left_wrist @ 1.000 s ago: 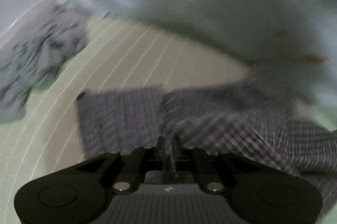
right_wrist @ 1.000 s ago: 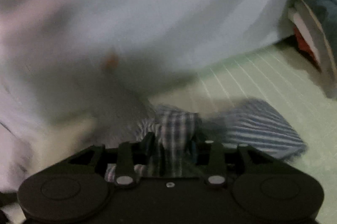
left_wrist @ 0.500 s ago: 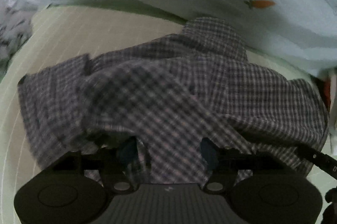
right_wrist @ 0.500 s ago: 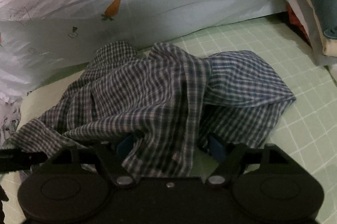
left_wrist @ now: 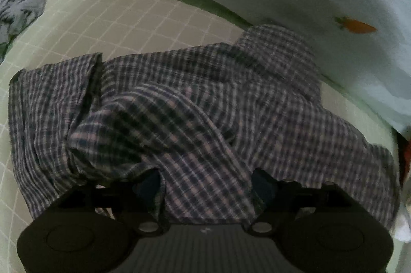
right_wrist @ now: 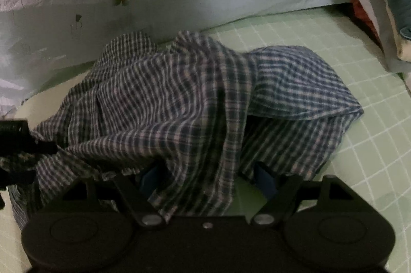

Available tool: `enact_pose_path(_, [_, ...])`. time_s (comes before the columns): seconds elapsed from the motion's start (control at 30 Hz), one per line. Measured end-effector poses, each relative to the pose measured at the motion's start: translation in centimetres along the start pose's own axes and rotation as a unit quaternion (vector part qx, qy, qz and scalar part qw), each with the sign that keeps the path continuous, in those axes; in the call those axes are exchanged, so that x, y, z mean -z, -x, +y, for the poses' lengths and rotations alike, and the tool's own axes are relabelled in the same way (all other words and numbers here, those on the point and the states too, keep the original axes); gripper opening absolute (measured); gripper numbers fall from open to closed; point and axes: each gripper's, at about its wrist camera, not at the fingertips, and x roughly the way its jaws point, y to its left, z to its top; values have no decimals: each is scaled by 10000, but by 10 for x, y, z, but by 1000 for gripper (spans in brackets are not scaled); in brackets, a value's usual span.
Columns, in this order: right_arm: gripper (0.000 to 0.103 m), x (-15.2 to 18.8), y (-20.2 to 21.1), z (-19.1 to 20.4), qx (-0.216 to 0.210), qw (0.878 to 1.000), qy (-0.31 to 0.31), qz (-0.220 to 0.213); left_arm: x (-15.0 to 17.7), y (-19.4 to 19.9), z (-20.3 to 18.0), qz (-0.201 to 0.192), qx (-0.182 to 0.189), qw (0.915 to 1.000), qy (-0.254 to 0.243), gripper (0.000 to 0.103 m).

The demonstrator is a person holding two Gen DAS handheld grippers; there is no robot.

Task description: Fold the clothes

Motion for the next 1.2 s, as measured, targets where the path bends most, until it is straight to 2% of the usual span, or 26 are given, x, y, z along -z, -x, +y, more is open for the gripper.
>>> enact_pose_path(0.13, [79,1,-6,4,44,9999,76,112,-8,-15,-5,170,-288,9994,98,85])
enact_pose_path(0.27, [79,0,-9,4,60,9997,82,202,-10,-29,-7,248,-555,9981,46,83])
enact_pose_path(0.33, [78,0,-8,3,48,9998,47,210,-8,-30,-1,230,-558,9982,60,63])
enact_pose_path(0.37, [72,0,-6,2,3,9998,10,200,-7,-28,4,236,-486,9985,98,58])
enact_pose_path(0.43, [51,0,-4,-1,-127,9997,-113,186,-4,-25,16,249,-343,9989,174,41])
enact_pose_path(0.47, [33,0,-2,-2,-183,9996,-149,178,-3,-23,21,255,-272,9991,212,34])
enact_pose_path(0.5, [11,-1,-1,-3,-230,9994,-176,165,-2,-21,27,262,-200,9991,250,23])
enact_pose_path(0.53, [0,-1,1,-3,-191,9997,-109,103,-1,-20,33,268,-128,9991,289,12])
enact_pose_path(0.57, [0,-2,3,-3,-145,9999,-40,36,0,-15,39,281,-42,9990,341,7])
enact_pose_path(0.63, [0,-8,13,-4,62,9997,103,-228,0,3,57,259,188,9984,473,4])
enact_pose_path(0.77, [0,-27,32,-27,318,9972,-48,-678,1,46,98,160,743,9952,623,4])
enact_pose_path(0.8, [0,-29,34,-33,373,9965,-79,-740,1,57,107,79,769,9951,614,4])
enact_pose_path(0.87, [0,-33,36,-39,454,9955,-75,-823,0,77,124,-145,693,9958,587,4])
enact_pose_path(0.93, [0,-37,39,-43,509,9942,-120,-938,-4,92,145,-432,614,9942,773,4])
enact_pose_path(1.0, [0,-40,41,-44,433,9935,-260,-1022,-7,96,170,-747,361,9899,1153,4])
enact_pose_path(1.07, [1,-39,37,-43,179,9950,-336,-921,-7,86,183,-811,-25,9878,1327,7])
enact_pose_path(1.13, [11,-33,36,-41,9,9962,-343,-805,-1,79,186,-640,-170,9880,1393,19])
enact_pose_path(1.17, [27,-30,36,-40,-76,9966,-346,-748,4,77,184,-607,-145,9886,1370,24])
enact_pose_path(1.2, [46,-27,36,-39,-157,9969,-348,-695,9,76,182,-594,-105,9892,1336,39])
